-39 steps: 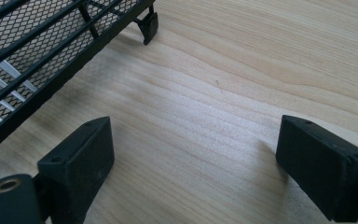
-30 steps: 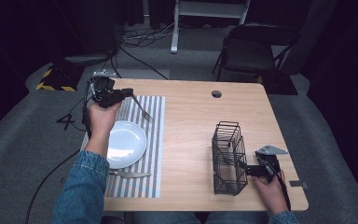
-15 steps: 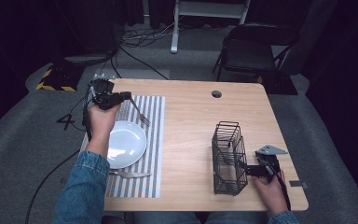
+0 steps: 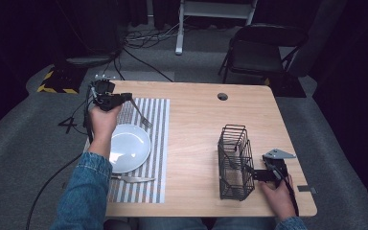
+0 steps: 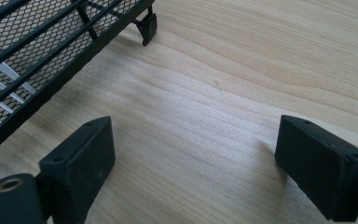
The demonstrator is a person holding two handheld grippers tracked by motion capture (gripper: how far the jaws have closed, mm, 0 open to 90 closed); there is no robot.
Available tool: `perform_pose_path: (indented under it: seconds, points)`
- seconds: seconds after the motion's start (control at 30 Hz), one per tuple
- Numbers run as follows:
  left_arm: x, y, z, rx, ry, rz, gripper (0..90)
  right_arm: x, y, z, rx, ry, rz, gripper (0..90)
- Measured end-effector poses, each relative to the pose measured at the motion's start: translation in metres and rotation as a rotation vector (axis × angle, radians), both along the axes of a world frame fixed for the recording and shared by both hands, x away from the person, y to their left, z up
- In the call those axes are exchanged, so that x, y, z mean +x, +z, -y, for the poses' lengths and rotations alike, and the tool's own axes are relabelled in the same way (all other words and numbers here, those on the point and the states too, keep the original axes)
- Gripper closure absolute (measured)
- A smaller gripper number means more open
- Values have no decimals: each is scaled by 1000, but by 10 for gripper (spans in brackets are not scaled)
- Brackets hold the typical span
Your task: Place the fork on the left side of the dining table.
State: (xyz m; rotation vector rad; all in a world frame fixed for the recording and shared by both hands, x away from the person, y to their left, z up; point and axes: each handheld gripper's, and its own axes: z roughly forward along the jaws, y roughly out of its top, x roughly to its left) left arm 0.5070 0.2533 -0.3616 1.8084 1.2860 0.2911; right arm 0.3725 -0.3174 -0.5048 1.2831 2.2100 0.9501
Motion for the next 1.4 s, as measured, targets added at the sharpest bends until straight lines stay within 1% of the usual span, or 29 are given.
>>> perform_pose_path:
  seconds: [0.1,0.2,0.27,0.37,0.43,0.47,0.6,0.7,0.87,0.97,1.03,1.2,1.27,1.4]
  points:
    - [3,-1,-1,-4,3,-5,853,0,0,0,0,0,0,119]
    - [7,-1,-3,-8,7,-19,851,0,0,0,0,-2,-1,119]
    - [8,-1,-4,-1,12,-24,846,0,0,0,1,-3,-1,119]
    - [10,-2,-6,20,29,-33,832,0,0,0,0,-2,0,119]
    - [11,-4,-9,31,41,-47,772,0,0,0,0,-2,0,119]
    - [12,-5,-10,24,45,-57,772,0,0,0,0,-2,0,119]
    - [11,-11,-17,-1,68,-84,690,0,0,0,0,-3,0,119]
    - [12,-15,-22,-2,86,-102,630,0,0,0,0,-3,0,119]
    - [12,-22,-29,4,117,-131,563,0,0,0,0,-3,0,119]
    - [11,-28,-34,0,138,-151,545,0,0,0,0,-3,0,119]
    - [12,-31,-38,3,143,-160,536,0,0,0,0,-3,0,119]
    - [12,-39,-46,-8,157,-181,533,0,0,0,0,-3,0,119]
    - [12,-42,-49,-22,163,-185,533,0,0,0,0,-3,0,119]
    - [13,-46,-55,-37,171,-191,525,0,0,0,0,-4,0,120]
